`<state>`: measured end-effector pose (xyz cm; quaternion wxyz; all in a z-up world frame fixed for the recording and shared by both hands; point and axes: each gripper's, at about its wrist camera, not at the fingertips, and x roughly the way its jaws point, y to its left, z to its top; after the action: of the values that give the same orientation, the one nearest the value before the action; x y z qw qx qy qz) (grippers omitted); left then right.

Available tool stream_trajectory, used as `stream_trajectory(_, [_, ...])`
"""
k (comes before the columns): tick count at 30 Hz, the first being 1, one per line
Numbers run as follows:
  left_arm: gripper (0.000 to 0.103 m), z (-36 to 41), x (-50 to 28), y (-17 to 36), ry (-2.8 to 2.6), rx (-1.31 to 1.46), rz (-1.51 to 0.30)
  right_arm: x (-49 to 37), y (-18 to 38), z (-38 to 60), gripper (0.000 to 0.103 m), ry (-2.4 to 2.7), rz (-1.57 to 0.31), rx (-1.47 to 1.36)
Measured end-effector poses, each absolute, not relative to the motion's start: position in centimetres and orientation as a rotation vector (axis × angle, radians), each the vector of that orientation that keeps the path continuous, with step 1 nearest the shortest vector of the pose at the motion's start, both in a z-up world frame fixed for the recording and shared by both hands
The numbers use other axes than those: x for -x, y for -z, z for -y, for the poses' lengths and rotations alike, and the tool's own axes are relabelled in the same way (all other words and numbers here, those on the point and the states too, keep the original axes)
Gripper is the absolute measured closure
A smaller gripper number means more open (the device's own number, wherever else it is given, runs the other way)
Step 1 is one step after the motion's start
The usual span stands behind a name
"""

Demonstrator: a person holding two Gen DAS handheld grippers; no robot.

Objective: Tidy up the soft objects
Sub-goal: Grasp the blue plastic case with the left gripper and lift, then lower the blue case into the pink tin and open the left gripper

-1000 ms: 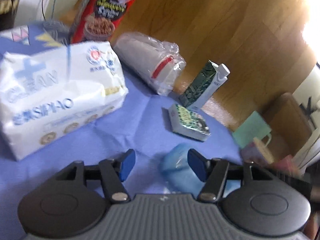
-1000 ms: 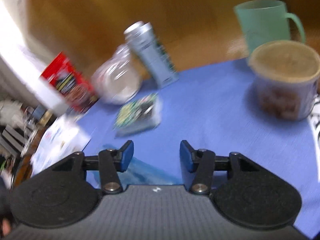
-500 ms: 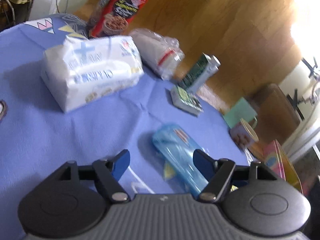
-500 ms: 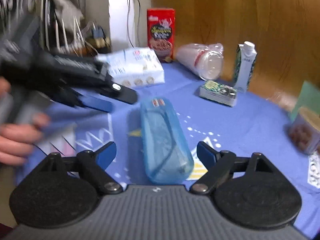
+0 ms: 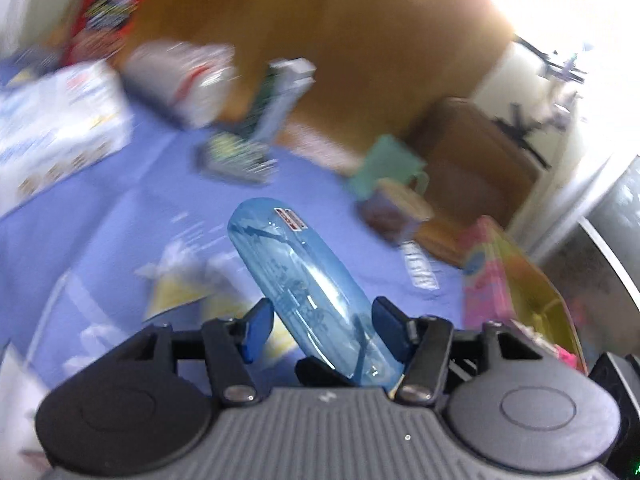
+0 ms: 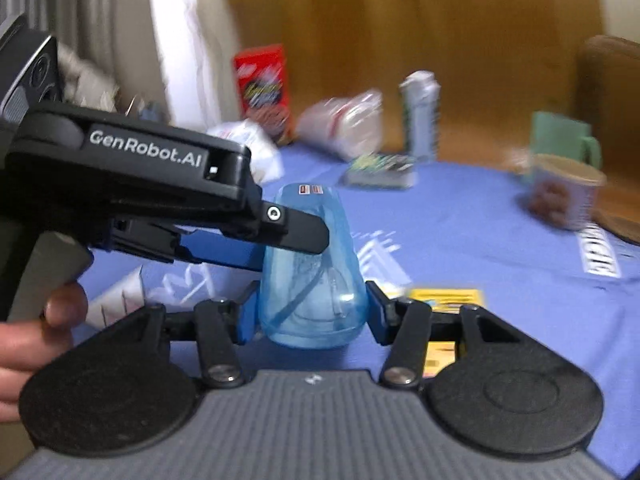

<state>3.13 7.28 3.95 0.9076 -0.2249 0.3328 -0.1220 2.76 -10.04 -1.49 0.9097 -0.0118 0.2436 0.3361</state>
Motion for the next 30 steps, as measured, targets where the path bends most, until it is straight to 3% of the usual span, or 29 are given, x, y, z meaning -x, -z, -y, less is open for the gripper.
stream_trajectory(10, [0.046,10.3,-7.8,-9.2,0.591,0.216,-0.593,0.2,-2.5,22.8,0.047,-0.293,-0.219,-0.081])
stream_trajectory(19, [0.046,24.0,-11.5,-6.8,0.726,0.078,-0.679,-1.2,-0.8,32.8,0.047,0.009,-0.283,-0.087])
stream_trajectory(23, [0.045,25.3,-12.0,-6.0,0.702,0.073,-0.686,-4.4,0.1,33.7,0.046,0.103,-0.365,-0.041])
stream_trajectory(26, [0.044,23.6,-11.4,-6.1,0.692,0.086,-0.669,-4.1,0.5,34.3,0.033,0.145,-0.325,-0.061])
stream_trajectory(29, [0.043,21.2,-10.8,-6.7,0.68,0.129,-0.652,-2.7,0.4,34.2,0.038,0.107,-0.287,-0.087])
stream_trajectory(30, [0.042,20.4,-10.7,-6.9,0.676,0.143,-0.648,-2.2,0.3,34.2,0.047,0.101,-0.271,-0.087])
